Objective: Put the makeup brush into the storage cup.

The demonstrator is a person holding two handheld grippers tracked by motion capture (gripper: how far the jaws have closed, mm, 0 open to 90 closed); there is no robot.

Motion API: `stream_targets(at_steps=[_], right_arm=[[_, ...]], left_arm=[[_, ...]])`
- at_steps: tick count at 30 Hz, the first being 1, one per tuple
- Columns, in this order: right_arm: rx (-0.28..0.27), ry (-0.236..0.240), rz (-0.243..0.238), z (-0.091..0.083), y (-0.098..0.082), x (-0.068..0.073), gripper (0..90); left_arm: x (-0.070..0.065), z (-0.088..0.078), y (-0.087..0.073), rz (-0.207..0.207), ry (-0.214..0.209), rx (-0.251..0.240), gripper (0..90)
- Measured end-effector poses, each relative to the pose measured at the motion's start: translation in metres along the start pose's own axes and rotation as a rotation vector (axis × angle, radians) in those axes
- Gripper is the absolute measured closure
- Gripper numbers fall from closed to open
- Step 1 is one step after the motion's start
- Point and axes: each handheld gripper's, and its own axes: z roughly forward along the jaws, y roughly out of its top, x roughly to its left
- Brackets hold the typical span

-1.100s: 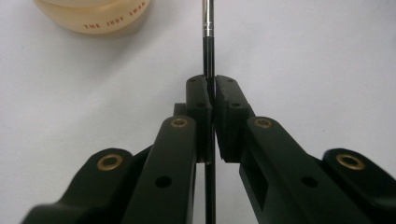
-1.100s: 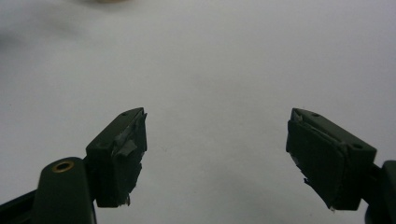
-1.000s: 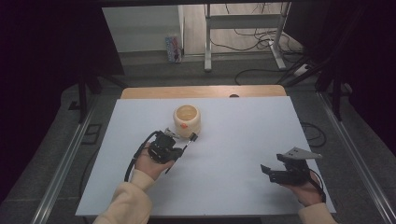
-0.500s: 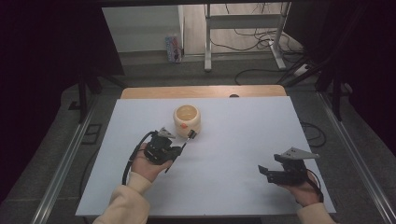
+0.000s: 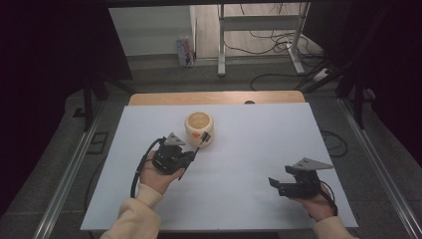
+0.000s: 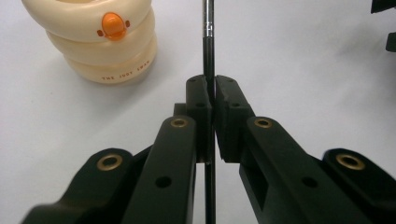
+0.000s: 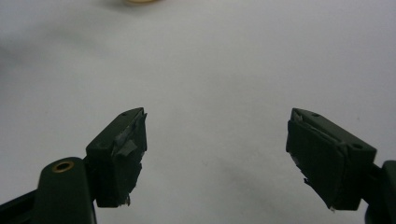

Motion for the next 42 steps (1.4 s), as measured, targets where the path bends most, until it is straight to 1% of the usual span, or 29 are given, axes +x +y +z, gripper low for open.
stream_targets(at_steps=[2,5,6,8,9,11,14,17,19,21,24,25,31,35,42], right_arm=[[-0.006,0.003,0.001,0.001,0.001,0.002,20.1],[-0.004,0.004,-0.002,0.002,0.003,0.005,20.0],[-0.006,0.006,-0.001,0.003,0.004,0.006,20.1],[-0.015,0.013,0.003,0.004,0.005,0.008,20.1],[-0.031,0.019,0.002,0.005,0.007,0.011,20.2],[-0.034,0.019,0.003,0.005,0.008,0.013,20.2],[-0.055,0.017,-0.007,0.007,0.01,0.019,20.5],[-0.067,0.017,-0.004,0.006,0.011,0.02,20.7],[-0.085,0.023,0.011,0.006,0.012,0.021,21.0],[-0.095,0.027,0.016,0.006,0.013,0.021,21.1],[-0.104,0.03,0.018,0.006,0.013,0.022,21.2],[-0.109,0.039,0.019,0.007,0.014,0.025,21.3],[-0.12,0.06,0.009,0.011,0.017,0.033,21.3],[-0.13,0.07,0.015,0.013,0.02,0.035,21.4],[-0.155,0.088,0.01,0.018,0.024,0.041,22.0]], left_arm=[[-0.001,0.0,0.0,0.006,-0.012,0.003,85.6],[-0.004,-0.001,0.0,0.023,-0.018,-0.008,85.6],[-0.005,-0.001,0.0,0.023,-0.022,-0.013,85.6],[-0.007,-0.001,0.0,0.028,-0.028,-0.021,85.5],[-0.007,-0.001,0.0,0.031,-0.03,-0.02,85.5],[-0.009,0.0,0.001,0.029,-0.035,-0.022,85.6],[-0.011,0.002,0.001,0.03,-0.048,-0.022,85.5],[-0.012,0.003,0.001,0.031,-0.052,-0.018,85.5],[-0.013,0.005,0.001,0.035,-0.057,-0.017,85.5],[-0.014,0.006,0.001,0.034,-0.06,-0.02,85.5],[-0.016,0.008,0.001,0.038,-0.064,-0.019,85.5],[-0.017,0.009,0.002,0.039,-0.065,-0.018,85.6],[-0.022,0.014,0.004,0.047,-0.075,-0.02,85.5],[-0.023,0.016,0.004,0.05,-0.077,-0.02,85.6],[-0.026,0.02,0.007,0.058,-0.083,-0.007,85.5]])
